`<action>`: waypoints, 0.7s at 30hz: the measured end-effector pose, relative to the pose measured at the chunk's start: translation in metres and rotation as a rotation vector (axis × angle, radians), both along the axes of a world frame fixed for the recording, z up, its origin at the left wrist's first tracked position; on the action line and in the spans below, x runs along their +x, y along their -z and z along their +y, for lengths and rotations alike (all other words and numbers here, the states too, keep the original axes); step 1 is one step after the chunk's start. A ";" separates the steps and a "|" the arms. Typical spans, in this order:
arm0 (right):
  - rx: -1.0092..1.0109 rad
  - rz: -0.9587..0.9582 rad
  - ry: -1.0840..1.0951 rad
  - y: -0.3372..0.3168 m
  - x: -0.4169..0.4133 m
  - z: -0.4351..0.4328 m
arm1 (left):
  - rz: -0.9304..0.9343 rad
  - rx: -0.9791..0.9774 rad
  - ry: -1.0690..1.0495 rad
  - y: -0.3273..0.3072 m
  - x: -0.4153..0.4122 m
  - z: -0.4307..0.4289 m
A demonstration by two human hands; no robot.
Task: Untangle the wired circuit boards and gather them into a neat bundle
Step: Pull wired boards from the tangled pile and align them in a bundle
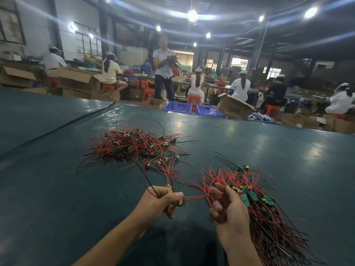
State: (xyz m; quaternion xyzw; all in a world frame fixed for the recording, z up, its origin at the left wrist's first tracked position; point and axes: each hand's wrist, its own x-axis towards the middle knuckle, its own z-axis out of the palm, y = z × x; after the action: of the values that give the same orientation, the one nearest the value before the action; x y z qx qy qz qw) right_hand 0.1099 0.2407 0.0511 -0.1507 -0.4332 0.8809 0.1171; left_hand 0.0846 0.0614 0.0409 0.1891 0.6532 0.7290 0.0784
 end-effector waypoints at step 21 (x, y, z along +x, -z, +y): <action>0.385 -0.075 0.074 0.012 -0.004 -0.032 | 0.084 -0.070 -0.101 0.005 0.002 0.010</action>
State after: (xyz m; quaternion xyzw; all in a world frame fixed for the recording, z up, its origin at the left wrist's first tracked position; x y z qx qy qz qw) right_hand 0.1064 0.2084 0.0391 -0.1742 -0.5918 0.7707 0.1597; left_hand 0.0864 0.0710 0.0355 0.1835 0.6896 0.7003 0.0207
